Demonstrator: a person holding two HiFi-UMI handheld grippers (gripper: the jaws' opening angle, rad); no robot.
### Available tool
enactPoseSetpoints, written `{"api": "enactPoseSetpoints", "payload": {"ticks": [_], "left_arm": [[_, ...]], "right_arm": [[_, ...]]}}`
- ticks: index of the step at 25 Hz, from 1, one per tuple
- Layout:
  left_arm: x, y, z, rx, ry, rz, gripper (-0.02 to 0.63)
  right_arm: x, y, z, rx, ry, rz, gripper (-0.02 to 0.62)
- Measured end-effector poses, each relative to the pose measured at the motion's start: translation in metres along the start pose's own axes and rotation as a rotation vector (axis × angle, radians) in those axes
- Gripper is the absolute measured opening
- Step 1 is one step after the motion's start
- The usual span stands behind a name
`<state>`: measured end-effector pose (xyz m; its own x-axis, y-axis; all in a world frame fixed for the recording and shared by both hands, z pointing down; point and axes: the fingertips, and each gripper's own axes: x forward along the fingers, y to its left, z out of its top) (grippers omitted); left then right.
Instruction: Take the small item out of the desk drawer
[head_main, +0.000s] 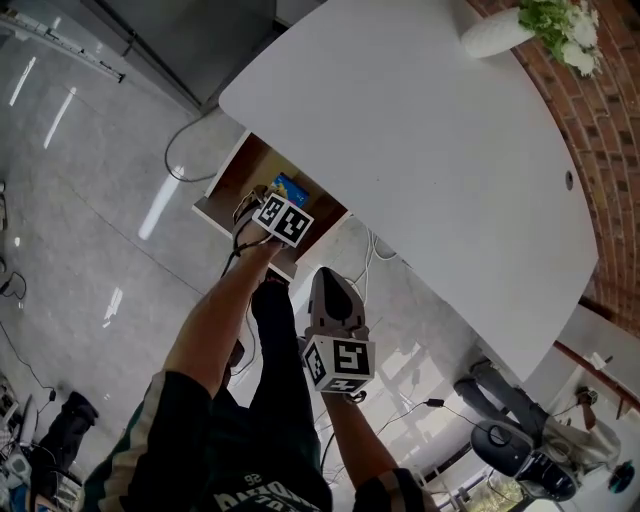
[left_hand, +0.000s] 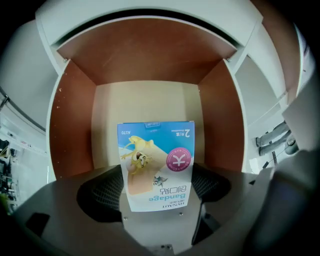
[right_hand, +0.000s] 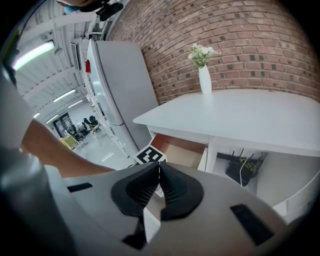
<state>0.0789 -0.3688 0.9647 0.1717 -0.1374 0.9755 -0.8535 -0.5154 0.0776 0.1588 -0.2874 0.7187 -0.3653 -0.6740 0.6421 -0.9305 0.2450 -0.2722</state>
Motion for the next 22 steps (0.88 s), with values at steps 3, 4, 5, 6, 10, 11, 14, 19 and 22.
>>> {"api": "enactPoseSetpoints", "payload": {"ticks": [3, 4, 5, 6, 10, 11, 14, 19, 22], "left_arm": [[-0.019, -0.001, -0.002, 0.009, -0.011, -0.001, 0.430], [-0.025, -0.001, -0.002, 0.008, -0.016, -0.001, 0.430], [-0.031, -0.001, -0.002, 0.002, -0.022, -0.003, 0.430], [-0.038, 0.000, -0.003, -0.006, -0.026, -0.006, 0.430], [-0.070, 0.001, -0.013, -0.026, -0.048, -0.017, 0.430], [-0.079, 0.001, -0.016, -0.031, -0.057, -0.019, 0.430], [-0.107, 0.003, -0.027, -0.065, -0.083, -0.026, 0.430], [-0.154, 0.009, -0.055, -0.100, -0.110, -0.025, 0.430], [-0.183, 0.009, -0.073, -0.096, -0.125, -0.021, 0.430]], "right_arm": [[-0.011, 0.007, 0.003, -0.004, -0.002, -0.007, 0.025], [-0.015, 0.008, 0.004, -0.004, -0.003, -0.010, 0.025], [-0.018, 0.009, 0.005, -0.003, -0.005, -0.013, 0.025], [-0.021, 0.010, 0.005, -0.003, -0.006, -0.016, 0.025], [-0.033, 0.016, 0.003, -0.013, 0.002, -0.017, 0.025], [-0.035, 0.017, 0.002, -0.017, 0.004, -0.016, 0.025], [-0.040, 0.021, 0.003, -0.025, 0.003, -0.012, 0.025], [-0.055, 0.035, 0.012, -0.039, -0.012, -0.005, 0.025], [-0.070, 0.041, 0.016, -0.048, -0.016, -0.003, 0.025]]}}
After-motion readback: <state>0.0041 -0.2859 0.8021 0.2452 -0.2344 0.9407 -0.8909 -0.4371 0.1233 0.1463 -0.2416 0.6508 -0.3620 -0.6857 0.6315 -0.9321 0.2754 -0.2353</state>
